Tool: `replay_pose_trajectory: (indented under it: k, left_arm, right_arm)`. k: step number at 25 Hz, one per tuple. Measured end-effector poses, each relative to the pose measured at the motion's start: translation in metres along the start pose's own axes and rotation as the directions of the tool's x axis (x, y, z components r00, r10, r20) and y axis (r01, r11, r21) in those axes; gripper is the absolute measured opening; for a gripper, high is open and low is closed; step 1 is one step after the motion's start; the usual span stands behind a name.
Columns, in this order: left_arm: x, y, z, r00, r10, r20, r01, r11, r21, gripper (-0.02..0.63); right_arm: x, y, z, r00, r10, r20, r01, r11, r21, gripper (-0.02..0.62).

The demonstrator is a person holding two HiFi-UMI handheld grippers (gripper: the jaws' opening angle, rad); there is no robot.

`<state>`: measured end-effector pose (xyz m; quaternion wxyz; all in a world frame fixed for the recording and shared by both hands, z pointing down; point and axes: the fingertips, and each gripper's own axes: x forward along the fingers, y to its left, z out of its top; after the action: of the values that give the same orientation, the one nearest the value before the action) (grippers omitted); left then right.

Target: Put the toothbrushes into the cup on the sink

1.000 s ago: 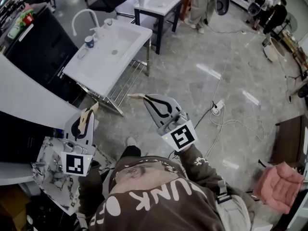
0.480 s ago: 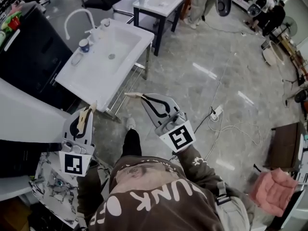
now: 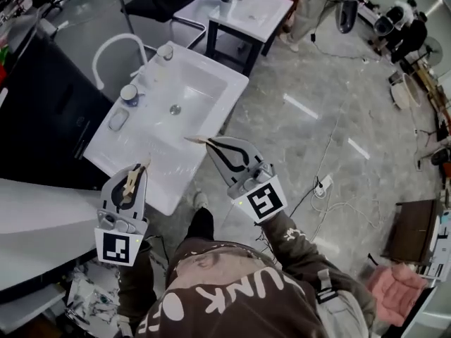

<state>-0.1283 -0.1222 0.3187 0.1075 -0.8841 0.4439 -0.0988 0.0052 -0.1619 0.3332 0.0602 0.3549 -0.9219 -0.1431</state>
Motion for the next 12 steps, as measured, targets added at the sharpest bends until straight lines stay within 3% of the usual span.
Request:
replay_pose_trajectory:
  k: [12]
  left_arm:
    - [0.072,0.075,-0.044,1.0,-0.009,-0.029,0.007,0.998,-0.057,0.028]
  right_arm:
    - [0.176,-0.104,-0.039,1.0,-0.01,0.006,0.011,0.996,-0.092,0.014]
